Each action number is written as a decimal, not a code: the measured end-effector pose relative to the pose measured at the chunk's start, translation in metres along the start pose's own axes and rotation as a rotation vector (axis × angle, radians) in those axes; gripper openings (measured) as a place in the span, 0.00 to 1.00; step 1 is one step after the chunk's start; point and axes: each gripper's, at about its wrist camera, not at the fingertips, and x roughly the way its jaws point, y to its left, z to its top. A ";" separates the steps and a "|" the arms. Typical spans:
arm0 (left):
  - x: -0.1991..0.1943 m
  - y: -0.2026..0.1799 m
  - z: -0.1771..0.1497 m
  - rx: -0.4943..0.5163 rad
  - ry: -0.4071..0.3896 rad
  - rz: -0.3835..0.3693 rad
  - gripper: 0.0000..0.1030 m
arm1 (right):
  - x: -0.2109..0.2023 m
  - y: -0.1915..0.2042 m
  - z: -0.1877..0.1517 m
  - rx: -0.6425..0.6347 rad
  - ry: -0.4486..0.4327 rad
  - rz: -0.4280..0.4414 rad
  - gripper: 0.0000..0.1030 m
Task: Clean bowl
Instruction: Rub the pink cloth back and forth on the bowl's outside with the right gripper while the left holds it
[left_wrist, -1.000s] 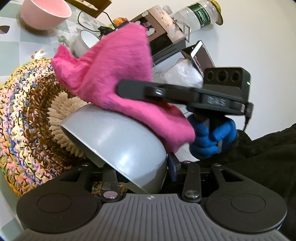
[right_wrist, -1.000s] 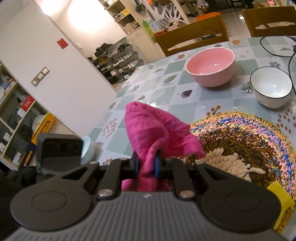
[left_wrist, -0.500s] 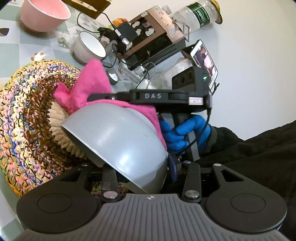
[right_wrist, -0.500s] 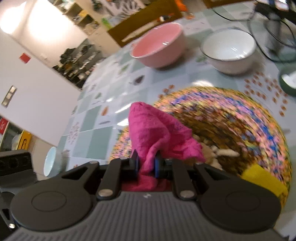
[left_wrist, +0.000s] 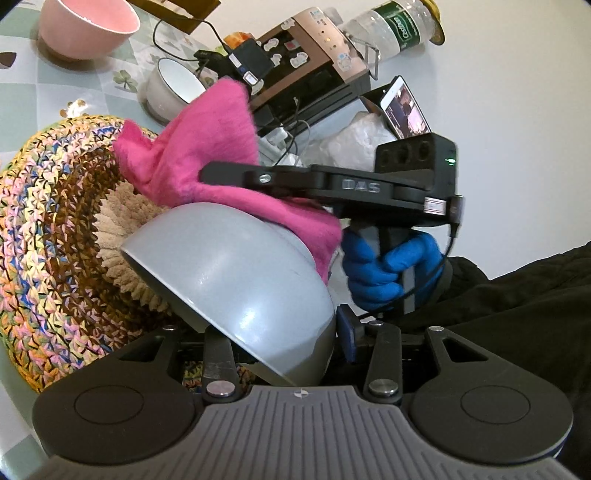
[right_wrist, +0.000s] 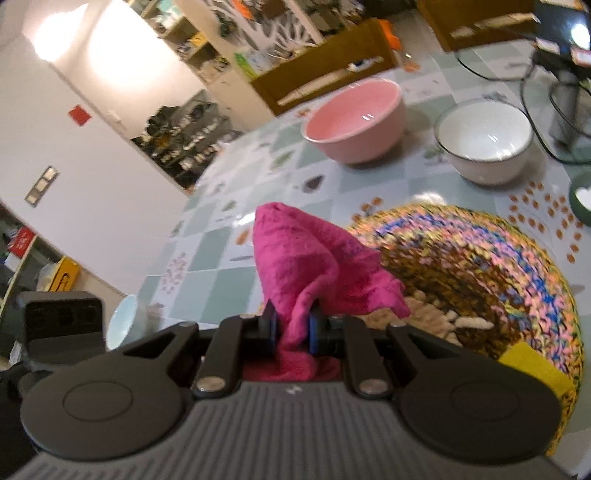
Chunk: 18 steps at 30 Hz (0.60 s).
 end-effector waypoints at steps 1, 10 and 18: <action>0.000 0.000 0.000 -0.001 0.000 -0.001 0.42 | -0.002 0.003 0.000 -0.011 -0.004 0.020 0.16; 0.000 0.003 -0.001 -0.011 0.000 -0.005 0.44 | -0.018 0.029 -0.003 -0.099 0.014 0.120 0.16; -0.001 0.004 -0.001 -0.012 -0.002 0.000 0.45 | -0.012 0.041 -0.002 -0.140 0.035 0.153 0.16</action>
